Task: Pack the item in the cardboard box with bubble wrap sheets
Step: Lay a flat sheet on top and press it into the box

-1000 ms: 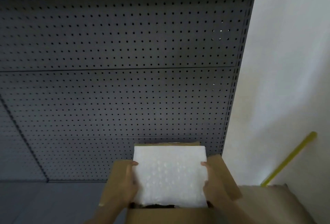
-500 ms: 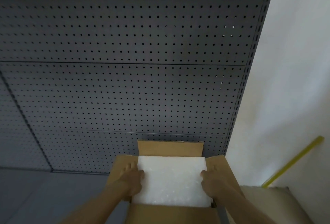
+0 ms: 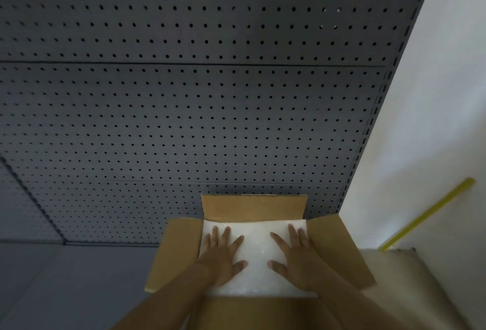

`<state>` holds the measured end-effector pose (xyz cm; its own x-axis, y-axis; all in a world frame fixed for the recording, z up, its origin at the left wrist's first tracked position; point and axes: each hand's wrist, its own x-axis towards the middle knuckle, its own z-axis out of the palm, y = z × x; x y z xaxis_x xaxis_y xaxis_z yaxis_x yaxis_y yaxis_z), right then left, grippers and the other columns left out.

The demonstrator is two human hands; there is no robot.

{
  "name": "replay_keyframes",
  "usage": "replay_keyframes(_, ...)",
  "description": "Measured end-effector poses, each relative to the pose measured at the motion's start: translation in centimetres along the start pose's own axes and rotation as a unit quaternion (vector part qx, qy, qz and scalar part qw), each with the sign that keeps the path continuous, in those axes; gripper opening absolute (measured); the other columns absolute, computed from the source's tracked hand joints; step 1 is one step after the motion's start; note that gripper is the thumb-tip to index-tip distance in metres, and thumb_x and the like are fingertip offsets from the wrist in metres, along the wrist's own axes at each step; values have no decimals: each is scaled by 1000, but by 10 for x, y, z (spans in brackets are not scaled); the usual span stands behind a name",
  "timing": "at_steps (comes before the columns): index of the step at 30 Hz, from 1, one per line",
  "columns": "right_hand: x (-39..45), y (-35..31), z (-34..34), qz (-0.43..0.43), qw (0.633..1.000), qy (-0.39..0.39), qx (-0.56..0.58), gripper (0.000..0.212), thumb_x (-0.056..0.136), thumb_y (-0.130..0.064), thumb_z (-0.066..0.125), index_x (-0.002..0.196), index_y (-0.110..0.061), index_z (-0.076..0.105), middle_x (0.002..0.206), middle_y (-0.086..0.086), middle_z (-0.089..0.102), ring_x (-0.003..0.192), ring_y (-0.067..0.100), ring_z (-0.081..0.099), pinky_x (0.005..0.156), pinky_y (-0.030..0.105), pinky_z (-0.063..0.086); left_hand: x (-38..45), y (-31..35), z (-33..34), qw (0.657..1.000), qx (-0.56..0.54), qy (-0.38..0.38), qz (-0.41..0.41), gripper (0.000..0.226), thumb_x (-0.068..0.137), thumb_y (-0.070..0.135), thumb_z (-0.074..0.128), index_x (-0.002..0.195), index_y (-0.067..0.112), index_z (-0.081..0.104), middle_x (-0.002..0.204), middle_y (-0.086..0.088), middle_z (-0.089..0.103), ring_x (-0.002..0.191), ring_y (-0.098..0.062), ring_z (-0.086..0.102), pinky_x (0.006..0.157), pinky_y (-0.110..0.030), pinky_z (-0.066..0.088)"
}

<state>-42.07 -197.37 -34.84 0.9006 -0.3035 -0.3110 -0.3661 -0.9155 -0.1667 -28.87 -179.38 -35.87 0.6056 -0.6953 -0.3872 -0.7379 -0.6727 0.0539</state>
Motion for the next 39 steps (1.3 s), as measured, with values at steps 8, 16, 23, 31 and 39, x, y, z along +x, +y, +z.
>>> replay_keyframes(8,9,1,19,-1,998,-63,32,112,49,-87,-4,149,-38,-12,155,15,-28,143,41,-21,117,50,-5,9,-5,19,999,-46,-16,25,131,31,89,-28,150,36,-12,156,-12,-26,140,-42,-27,115,-54,-14)
replay_keyframes(16,11,1,25,8,997,-72,39,111,49,-87,-3,148,-38,-16,153,14,-33,142,40,-24,117,49,-9,10,-5,23,998,-56,-17,24,132,29,90,-30,149,37,-14,155,-12,-28,139,-42,-29,115,-53,-14)
replay_keyframes(23,-6,3,16,13,996,-50,72,111,49,-85,-2,150,-39,-9,159,7,-20,147,34,-12,119,44,0,3,-6,21,997,-63,-31,20,137,27,91,-29,150,33,-13,157,-12,-25,140,-40,-27,116,-51,-13)
replay_keyframes(31,-37,16,-18,23,999,-4,41,109,56,-83,-3,152,-33,6,161,1,-4,148,30,-2,119,45,10,-27,-18,-13,998,-69,1,7,131,41,94,-16,153,28,-1,161,-9,-11,144,-38,-19,118,-46,-8)
replay_keyframes(39,-59,48,-30,230,964,66,114,65,96,-51,32,151,-31,5,159,12,6,142,37,20,114,52,20,-56,-55,-17,986,-53,68,-140,59,98,50,24,151,27,11,160,-11,3,145,-42,-2,118,-54,4)
